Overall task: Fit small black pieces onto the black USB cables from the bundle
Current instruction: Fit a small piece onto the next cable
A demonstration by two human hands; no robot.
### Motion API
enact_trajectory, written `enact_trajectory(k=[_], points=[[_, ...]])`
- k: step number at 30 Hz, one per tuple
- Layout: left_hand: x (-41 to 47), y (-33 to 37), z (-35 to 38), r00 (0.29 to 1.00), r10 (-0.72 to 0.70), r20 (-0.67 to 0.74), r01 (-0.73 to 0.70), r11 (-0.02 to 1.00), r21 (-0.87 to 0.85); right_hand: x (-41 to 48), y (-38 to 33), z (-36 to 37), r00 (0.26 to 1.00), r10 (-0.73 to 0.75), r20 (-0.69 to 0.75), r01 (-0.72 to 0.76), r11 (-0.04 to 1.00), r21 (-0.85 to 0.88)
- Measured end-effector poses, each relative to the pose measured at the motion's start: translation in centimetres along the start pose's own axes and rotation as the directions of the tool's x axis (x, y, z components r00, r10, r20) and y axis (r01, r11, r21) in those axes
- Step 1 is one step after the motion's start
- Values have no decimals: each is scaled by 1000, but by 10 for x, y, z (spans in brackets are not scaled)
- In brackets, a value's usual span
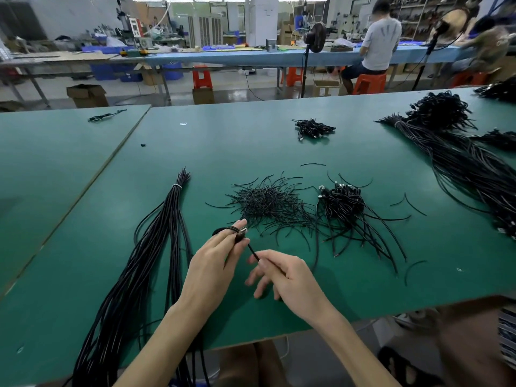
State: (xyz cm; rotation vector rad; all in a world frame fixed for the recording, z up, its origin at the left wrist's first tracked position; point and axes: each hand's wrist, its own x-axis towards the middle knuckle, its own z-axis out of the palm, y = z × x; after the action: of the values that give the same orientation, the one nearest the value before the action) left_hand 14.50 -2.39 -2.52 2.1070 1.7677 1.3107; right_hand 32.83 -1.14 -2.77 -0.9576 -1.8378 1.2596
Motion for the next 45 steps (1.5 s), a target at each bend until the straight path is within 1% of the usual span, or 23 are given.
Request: enact_trajectory(k=[2, 6, 8, 9, 10, 12, 14, 17, 19, 21, 23, 24, 25, 27, 28, 30, 31, 32, 35, 37, 40, 42, 45], points=[[1, -1, 1, 1000, -12, 1, 12, 999, -47, 0, 0, -1, 999, -7, 50, 8, 1000, -15], [1, -2, 2, 998, 9, 60, 2, 985, -171, 1, 0, -4, 992, -5, 124, 12, 998, -56], [4, -7, -2, 986, -50, 158, 101, 936, -337, 2, 0, -3, 992, 1, 126, 10, 996, -88], [6, -9, -4, 967, -84, 241, 187, 877, -443, 2, 1, -2, 993, -2, 120, 15, 995, -103], [8, -10, -7, 941, -102, 323, 273, 794, -544, 2, 1, -1, 994, -5, 113, 17, 994, -110], [8, -10, -11, 892, -93, 442, 406, 593, -695, 2, 2, 0, 996, -3, 94, 11, 996, -90], [7, -6, -14, 861, -56, 506, 481, 416, -772, 2, 2, -2, 997, -5, 83, 10, 998, -59], [7, -3, -16, 844, -57, 533, 533, 201, -822, 2, 3, -2, 998, 22, 59, -22, 1000, -5], [8, -5, -18, 834, -54, 549, 552, 101, -828, 1, 3, -1, 999, 38, 22, -38, 999, 2], [8, -8, -20, 826, -41, 562, 563, 27, -826, 0, 5, 1, 1000, 23, -7, -23, 998, -58], [8, -10, -21, 815, -47, 577, 574, -73, -816, 0, 6, 2, 1000, 14, -23, -16, 993, -117], [8, -10, -21, 812, -60, 581, 575, -91, -813, 0, 7, 1, 1000, 11, -25, -15, 990, -142], [8, -9, -21, 808, -80, 583, 580, -62, -812, 0, 7, 1, 1000, 6, -25, -10, 984, -176], [7, -8, -20, 812, -126, 570, 579, 55, -813, 0, 7, 2, 999, -18, -48, 3, 955, -296], [7, -8, -20, 819, -153, 552, 568, 85, -819, -1, 7, 2, 997, -44, -70, 14, 928, -373], [7, -11, -22, 841, -225, 493, 522, 94, -848, -1, 7, 2, 992, -89, -90, 32, 867, -497], [7, -13, -24, 852, -257, 457, 495, 110, -862, 0, 7, 2, 992, -89, -93, 26, 847, -531], [7, -16, -26, 862, -283, 420, 473, 152, -868, 1, 7, 2, 991, -81, -104, 11, 837, -546], [6, -18, -26, 889, -310, 337, 437, 350, -829, 3, 8, 3, 983, -65, -170, -36, 847, -530], [4, -14, -23, 901, -288, 323, 427, 467, -774, 2, 9, 2, 976, -53, -210, -58, 870, -489], [2, -11, -21, 908, -250, 335, 418, 570, -707, 1, 9, 1, 971, 12, -239, -106, 917, -384], [1, -10, -20, 908, -230, 350, 413, 629, -658, 2, 9, 1, 968, 38, -246, -125, 929, -348], [-1, -7, -14, 916, -167, 365, 356, 756, -549, 3, 7, -1, 958, 3, -288, -78, 966, -248]])
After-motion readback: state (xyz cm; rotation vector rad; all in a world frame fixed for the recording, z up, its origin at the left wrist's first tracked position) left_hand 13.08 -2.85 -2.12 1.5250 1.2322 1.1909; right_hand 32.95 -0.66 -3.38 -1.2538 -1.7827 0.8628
